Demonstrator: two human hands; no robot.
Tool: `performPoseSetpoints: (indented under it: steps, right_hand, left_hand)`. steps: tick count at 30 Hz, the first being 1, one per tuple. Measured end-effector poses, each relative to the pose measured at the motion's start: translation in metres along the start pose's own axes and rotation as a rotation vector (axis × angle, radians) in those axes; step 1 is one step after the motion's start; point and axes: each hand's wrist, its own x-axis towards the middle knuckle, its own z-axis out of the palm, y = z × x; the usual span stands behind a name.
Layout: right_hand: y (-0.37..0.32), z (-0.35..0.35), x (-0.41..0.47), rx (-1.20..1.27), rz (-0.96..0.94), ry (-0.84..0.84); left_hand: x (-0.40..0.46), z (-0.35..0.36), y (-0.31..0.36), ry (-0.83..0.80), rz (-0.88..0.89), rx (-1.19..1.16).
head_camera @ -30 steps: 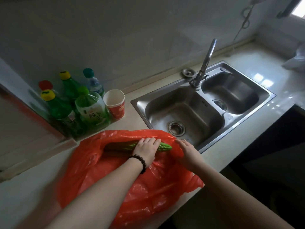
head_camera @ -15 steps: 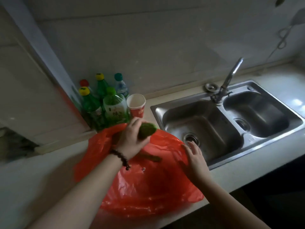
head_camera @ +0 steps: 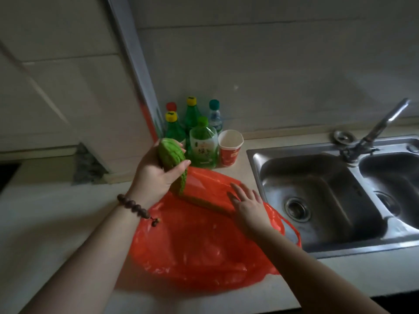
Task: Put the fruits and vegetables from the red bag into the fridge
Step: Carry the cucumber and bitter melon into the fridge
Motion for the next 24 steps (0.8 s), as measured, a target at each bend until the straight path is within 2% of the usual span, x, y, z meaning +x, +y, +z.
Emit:
performPoseSetpoints:
  steps: [3, 5, 8, 10, 12, 14, 18, 24]
  right_hand:
    - [0.012, -0.004, 0.015, -0.010, 0.092, -0.148]
    - [0.017, -0.009, 0.020, 0.014, 0.123, -0.173]
    - [0.011, -0.013, 0.020, 0.014, 0.080, 0.079]
    - [-0.005, -0.010, 0.022, 0.045, -0.061, 0.232]
    - [-0.029, -0.003, 0.024, 0.104, -0.228, 0.181]
    - [-0.047, 0.007, 0.028, 0.123, -0.261, 0.042]
    - [-0.054, 0.029, 0.043, 0.121, -0.055, -0.063]
    - [-0.058, 0.034, 0.053, 0.083, 0.037, -0.093]
  left_hand:
    - [-0.007, -0.015, -0.003, 0.013, -0.029, -0.061]
    - [-0.012, -0.020, -0.009, 0.023, -0.081, -0.102]
    - [-0.017, -0.022, -0.019, 0.062, -0.159, -0.149]
    - [-0.019, -0.022, -0.022, 0.091, -0.189, -0.155]
    - [-0.019, -0.023, -0.024, 0.112, -0.209, -0.151]
    - [-0.018, -0.027, -0.024, 0.131, -0.217, -0.140]
    - [-0.022, -0.036, -0.019, 0.181, -0.195, -0.124]
    - [-0.040, -0.042, -0.029, 0.209, -0.234, -0.144]
